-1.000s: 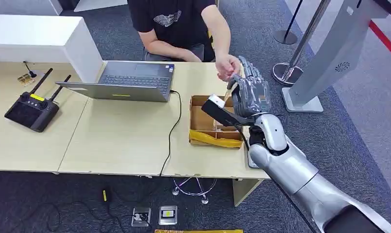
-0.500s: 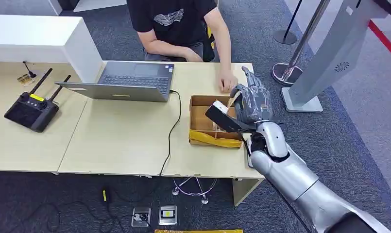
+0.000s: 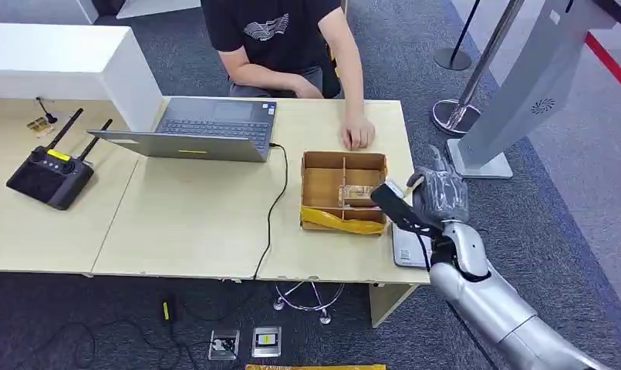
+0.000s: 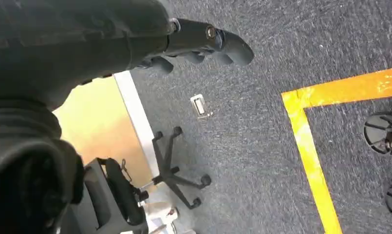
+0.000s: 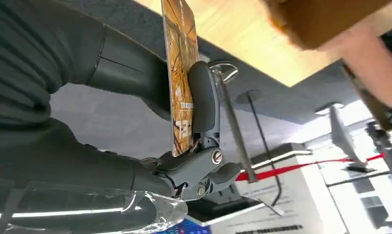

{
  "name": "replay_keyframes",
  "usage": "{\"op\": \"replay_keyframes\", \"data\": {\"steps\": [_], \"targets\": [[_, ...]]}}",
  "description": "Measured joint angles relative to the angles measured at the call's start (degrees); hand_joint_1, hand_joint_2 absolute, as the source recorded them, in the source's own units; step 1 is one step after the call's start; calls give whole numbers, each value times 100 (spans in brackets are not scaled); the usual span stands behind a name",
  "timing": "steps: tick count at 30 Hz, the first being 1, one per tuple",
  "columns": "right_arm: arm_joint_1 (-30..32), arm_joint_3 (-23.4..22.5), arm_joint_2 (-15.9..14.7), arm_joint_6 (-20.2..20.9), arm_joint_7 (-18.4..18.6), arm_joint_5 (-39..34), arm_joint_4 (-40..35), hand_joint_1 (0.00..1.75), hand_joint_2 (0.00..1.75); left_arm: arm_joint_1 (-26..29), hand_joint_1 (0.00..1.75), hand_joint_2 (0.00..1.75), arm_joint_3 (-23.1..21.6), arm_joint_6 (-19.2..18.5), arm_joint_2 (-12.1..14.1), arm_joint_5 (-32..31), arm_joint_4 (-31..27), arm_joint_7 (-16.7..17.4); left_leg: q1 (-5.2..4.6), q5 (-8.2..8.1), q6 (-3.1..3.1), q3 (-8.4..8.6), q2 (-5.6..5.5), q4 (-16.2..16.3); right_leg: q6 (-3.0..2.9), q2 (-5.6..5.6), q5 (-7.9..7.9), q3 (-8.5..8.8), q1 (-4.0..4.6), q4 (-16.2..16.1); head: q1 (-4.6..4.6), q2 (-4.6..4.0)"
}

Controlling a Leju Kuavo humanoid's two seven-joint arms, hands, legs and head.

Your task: Pass the card to the sensor for recognition and then transmit it.

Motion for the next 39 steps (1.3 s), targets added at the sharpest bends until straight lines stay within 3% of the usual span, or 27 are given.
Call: {"op": "replay_keyframes", "data": {"steps": [6,13,19,39], "targets": [[132,-168,-310,-76,98,-98,-31,175,175,0,0,0,0,0,18,15,0,0,1,0,0,0,1,0,-1,2,0,0,1,0,0,0],[137,-173,-315,-76,98,-98,-33,175,175,0,0,0,0,0,18,15,0,0,2,0,0,0,1,0,-1,2,0,0,2,1,0,0],[436,-286,-631,-76,190,-260,-164,175,175,-1,0,0,0,0,48,-20,-4,57,2,-5,-5,0,5,0,-1,2,0,1,2,0,2,0],[748,-2,-520,15,192,-629,-94,175,175,-7,0,0,-2,0,98,0,-85,236,5,-5,-5,0,5,0,-1,2,0,1,5,0,2,0]]}}
